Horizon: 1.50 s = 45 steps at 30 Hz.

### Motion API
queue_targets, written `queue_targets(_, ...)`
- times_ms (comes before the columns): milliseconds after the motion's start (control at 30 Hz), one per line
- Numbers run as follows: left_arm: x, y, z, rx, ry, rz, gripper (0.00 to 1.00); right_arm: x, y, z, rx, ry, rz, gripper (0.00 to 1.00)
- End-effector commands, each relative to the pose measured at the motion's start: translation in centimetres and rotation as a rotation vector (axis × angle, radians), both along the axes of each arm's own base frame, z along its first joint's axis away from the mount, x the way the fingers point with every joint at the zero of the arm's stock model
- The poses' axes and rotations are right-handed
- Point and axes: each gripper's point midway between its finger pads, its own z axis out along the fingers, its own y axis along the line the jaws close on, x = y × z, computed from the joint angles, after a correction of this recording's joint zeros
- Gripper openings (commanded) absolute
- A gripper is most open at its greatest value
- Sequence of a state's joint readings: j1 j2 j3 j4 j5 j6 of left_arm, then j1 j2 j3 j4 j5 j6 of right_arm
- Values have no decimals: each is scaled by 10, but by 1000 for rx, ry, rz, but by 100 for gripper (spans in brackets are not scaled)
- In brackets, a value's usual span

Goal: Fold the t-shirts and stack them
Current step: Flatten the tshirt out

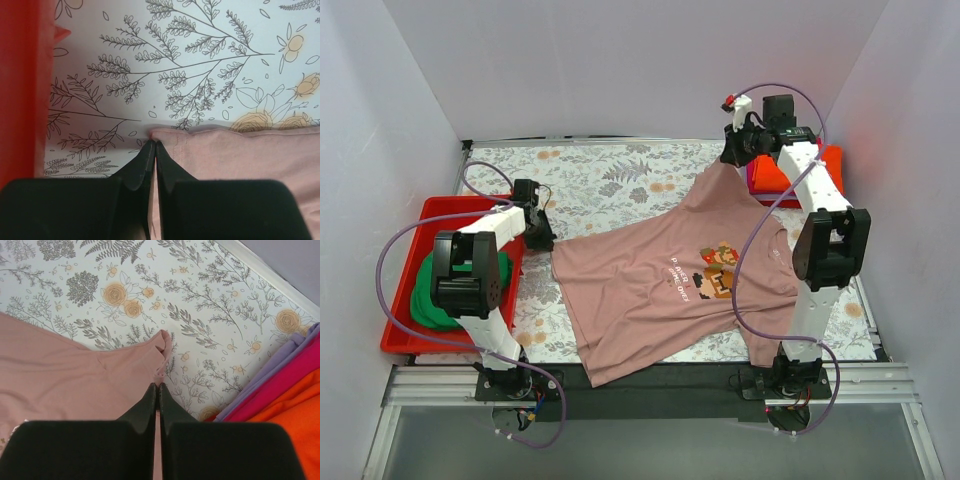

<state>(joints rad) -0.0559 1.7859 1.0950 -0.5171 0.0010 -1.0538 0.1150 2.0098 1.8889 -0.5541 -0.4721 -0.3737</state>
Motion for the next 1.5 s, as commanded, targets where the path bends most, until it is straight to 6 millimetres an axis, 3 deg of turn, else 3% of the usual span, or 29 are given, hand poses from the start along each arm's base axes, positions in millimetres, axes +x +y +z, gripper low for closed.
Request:
queue_targets(0, -1, -4, -2, 4, 1, -38, 0, -11, 0, 38, 9, -83, 32, 1)
queue_targets(133, 18, -13, 30, -40, -115, -56, 0, -17, -2, 61, -9, -133, 47, 1)
queue_targets(200, 27, -17, 56, -62, -195, -61, 0, -19, -3, 72, -15, -157, 54, 1)
queue_targets(367, 47, -24, 133, -114, -443, -60, 0, -31, -6, 118, -17, -256, 59, 1)
queue_targets(400, 50, -26, 162, -130, -531, -53, 0, -33, -6, 127, -20, -278, 58, 1)
queue_targets(467, 49, -28, 190, -151, -616, -52, 0, -40, -9, 156, -22, -345, 52, 1)
queue_targets(600, 46, -29, 266, -195, -833, -35, 0, -55, -17, 219, -33, -495, 22, 1)
queue_targets(767, 18, -18, 375, -188, -1125, 2, 0, -93, -39, 318, -53, -738, -65, 1)
queue_targets(900, -21, -8, 468, -181, -1373, 27, 0, -147, -60, 410, -55, -990, -153, 1)
queue_targets(1000, -55, 2, 518, -179, -1518, 66, 0, -201, -73, 473, -33, -1181, -223, 1)
queue_targets(1033, -67, 3, 537, -183, -1567, 68, 0, -228, -80, 497, -21, -1266, -260, 1)
queue_targets(1100, -92, 4, 563, -200, -1644, 63, 0, -259, -86, 520, -3, -1352, -291, 1)
queue_targets(1167, -117, 3, 591, -217, -1720, 48, 0, -304, -95, 546, 20, -1456, -337, 1)
queue_targets(1267, -149, 2, 617, -251, -1796, 33, 0, -353, -106, 565, 37, -1551, -389, 1)
queue_targets(1333, -165, -4, 627, -284, -1826, -3, 0, -385, -114, 577, 29, -1627, -428, 1)
queue_targets(1467, -182, -13, 637, -337, -1847, -53, 0, -425, -126, 590, 10, -1725, -490, 1)
